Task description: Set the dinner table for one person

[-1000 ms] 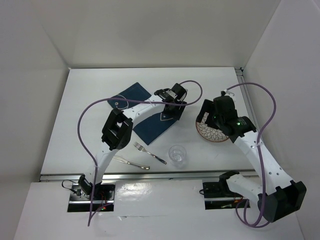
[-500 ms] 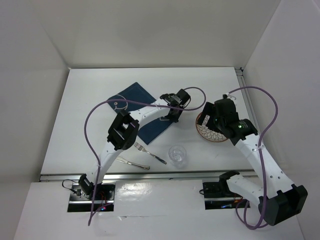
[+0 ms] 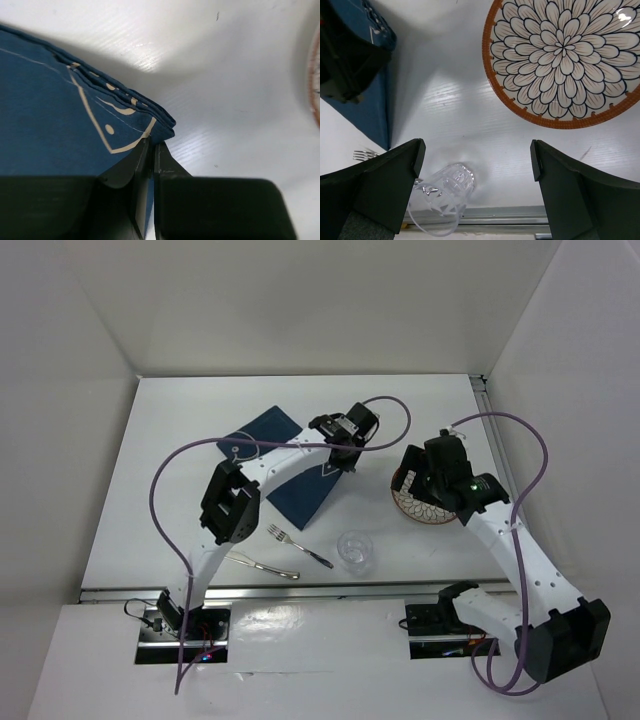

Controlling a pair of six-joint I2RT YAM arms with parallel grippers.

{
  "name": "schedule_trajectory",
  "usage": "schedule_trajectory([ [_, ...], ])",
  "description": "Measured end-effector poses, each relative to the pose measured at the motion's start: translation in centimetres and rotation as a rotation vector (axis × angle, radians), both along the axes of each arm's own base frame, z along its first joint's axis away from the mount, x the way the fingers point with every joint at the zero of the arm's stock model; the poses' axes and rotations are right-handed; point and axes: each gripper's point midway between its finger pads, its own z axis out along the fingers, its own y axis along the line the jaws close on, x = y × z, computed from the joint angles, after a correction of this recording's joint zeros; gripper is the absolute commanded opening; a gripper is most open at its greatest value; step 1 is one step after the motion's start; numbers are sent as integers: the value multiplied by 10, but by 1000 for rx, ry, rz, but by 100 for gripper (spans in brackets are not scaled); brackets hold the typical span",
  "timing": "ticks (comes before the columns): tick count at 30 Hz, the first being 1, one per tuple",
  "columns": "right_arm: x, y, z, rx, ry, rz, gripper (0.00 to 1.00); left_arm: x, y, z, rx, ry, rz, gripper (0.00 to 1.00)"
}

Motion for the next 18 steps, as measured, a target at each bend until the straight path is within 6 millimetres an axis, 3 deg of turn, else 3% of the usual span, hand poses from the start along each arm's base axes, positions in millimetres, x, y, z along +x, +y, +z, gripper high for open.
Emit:
schedule_trajectory([
  [2, 2, 2, -3, 3, 9, 10, 100, 0, 0, 16, -21, -22, 0, 22],
  [3, 2, 4, -4, 5, 15, 15, 100, 0, 0, 23, -29, -30, -2, 24],
  [4, 2, 5, -5, 6, 18, 19, 100, 0, -1, 28, -37, -37, -4, 21],
  [6, 4, 6, -7, 9, 23, 23, 100, -1, -1, 35, -50, -42, -10, 0],
  [9, 4, 8, -8, 14, 26, 29, 100, -3, -3, 33, -58, -33, -18, 0],
  [13, 4, 9, -7, 16, 27, 34, 100, -10, -4, 26, -66, 8, -33, 33],
  [15, 4, 8, -7, 14, 26, 33, 100, -11, -7, 24, -83, 27, -40, 33],
  [17, 4, 8, -7, 13, 24, 32, 100, -13, -10, 19, -101, 50, -54, 23],
  [18, 4, 7, -6, 12, 22, 31, 100, -13, -12, 16, -110, 64, -55, 13],
])
